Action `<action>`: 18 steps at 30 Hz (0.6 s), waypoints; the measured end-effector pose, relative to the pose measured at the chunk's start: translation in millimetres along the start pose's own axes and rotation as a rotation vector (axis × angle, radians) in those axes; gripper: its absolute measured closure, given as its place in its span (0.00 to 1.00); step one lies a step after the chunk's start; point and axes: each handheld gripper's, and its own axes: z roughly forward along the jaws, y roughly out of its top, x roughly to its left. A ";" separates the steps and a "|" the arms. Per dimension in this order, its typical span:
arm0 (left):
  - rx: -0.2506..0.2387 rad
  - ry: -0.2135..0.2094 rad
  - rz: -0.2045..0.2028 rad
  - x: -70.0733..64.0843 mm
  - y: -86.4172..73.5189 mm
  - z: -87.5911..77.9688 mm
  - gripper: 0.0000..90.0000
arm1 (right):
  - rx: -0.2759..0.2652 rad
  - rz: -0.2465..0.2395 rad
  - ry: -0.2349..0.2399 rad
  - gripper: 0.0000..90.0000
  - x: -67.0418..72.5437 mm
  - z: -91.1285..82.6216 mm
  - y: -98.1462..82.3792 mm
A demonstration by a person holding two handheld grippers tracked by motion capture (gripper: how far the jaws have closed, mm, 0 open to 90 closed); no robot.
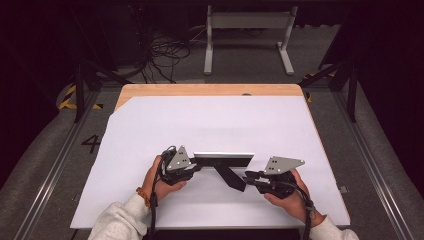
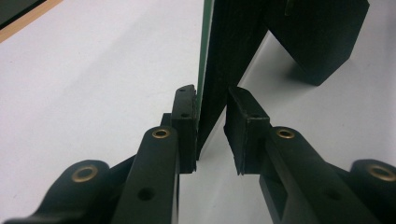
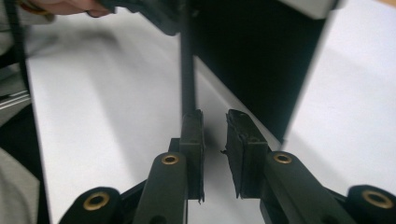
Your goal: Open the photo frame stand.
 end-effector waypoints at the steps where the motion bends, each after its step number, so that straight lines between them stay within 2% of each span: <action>1: 0.002 0.001 0.003 0.2 0.1 -0.1 0.82 | 0.000 -0.003 -0.021 0.86 -1.2 -1.6 -0.3; 4: 0.006 0.003 0.005 0.0 0.3 -0.1 0.82 | -0.005 0.012 -0.071 0.87 -7.7 -3.9 -1.9; 8: 0.007 0.003 0.005 0.0 0.3 -0.1 0.82 | -0.011 0.035 -0.108 0.85 -14.4 -3.4 -4.4; 14: 0.008 0.004 0.007 0.1 0.4 0.1 0.82 | -0.035 0.034 -0.133 0.83 -18.2 -0.7 -5.4; 18: 0.004 0.005 0.018 0.2 1.5 -1.9 0.82 | -0.042 0.025 -0.133 0.83 -17.6 2.9 -4.6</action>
